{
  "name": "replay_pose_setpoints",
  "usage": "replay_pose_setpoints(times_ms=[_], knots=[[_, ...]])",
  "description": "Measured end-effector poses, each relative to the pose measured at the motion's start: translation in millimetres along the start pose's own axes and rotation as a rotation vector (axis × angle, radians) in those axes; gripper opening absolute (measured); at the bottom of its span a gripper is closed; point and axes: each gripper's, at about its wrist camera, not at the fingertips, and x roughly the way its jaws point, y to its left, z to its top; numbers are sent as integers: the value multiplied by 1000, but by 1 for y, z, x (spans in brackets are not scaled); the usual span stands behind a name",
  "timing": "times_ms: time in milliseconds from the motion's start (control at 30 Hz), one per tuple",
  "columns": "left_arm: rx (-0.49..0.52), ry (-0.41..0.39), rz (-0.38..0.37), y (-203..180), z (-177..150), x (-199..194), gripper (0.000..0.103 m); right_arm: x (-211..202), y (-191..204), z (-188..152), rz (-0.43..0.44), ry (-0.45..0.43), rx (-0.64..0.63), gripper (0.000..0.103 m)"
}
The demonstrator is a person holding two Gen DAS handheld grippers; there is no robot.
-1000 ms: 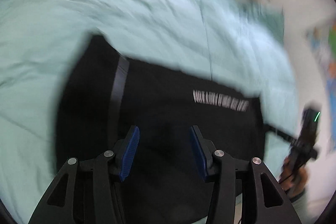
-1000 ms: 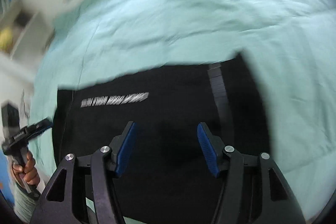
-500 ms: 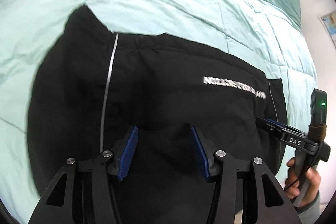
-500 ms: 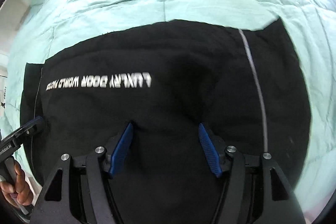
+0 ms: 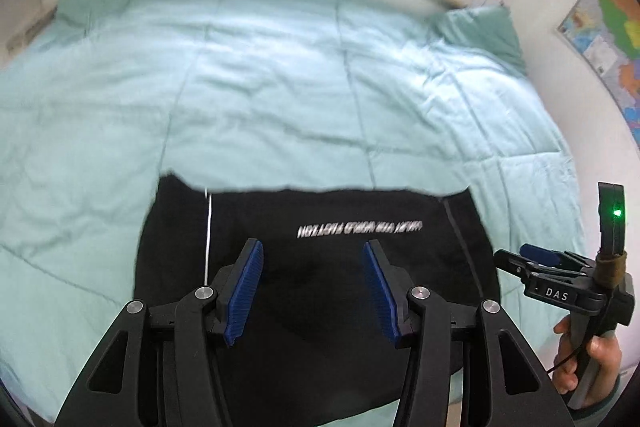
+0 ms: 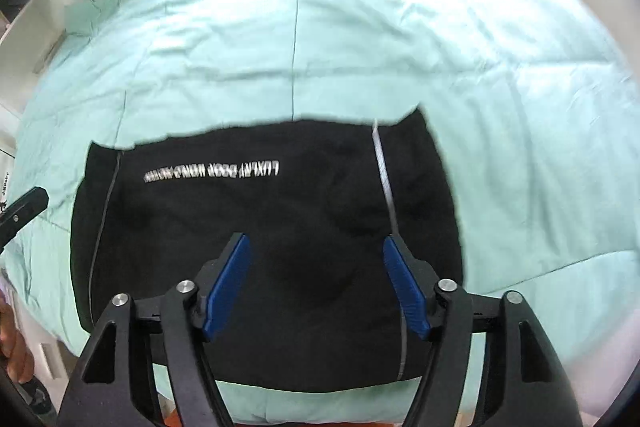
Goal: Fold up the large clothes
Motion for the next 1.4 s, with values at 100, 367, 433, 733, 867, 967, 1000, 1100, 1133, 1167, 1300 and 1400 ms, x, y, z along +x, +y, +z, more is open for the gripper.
replay_pose_setpoints(times_ms=[100,367,433,733,867,967,1000,1100,1133,1167,1300,1400], knots=[[41,-50,4,-25,9,-21,54,-28,3,8,-16,-63,-19,73],[111,-195,33,-68,26,-82,54,-85,32,16,-41,-195,-64,75],[126,-214,46,-76,28,-94,54,-96,35,16,-41,-223,-66,78],[121,-236,99,-90,24,-112,54,-132,41,12,-67,-301,-54,84],[87,-207,78,-89,19,-103,54,-124,43,7,-73,-288,-42,84],[97,-182,93,-91,15,-92,54,-112,45,7,-67,-252,-41,84],[101,-177,103,-92,14,-90,54,-109,45,7,-65,-245,-38,84],[108,-163,125,-91,12,-83,54,-99,46,5,-50,-219,-38,84],[107,-160,136,-91,11,-82,54,-97,47,5,-47,-214,-41,84],[108,-159,141,-91,11,-81,54,-94,49,5,-45,-208,-44,84],[119,-156,160,-92,10,-78,55,-89,51,4,-39,-194,-48,84],[130,-153,180,-93,10,-75,55,-84,50,4,-41,-181,-48,84]])
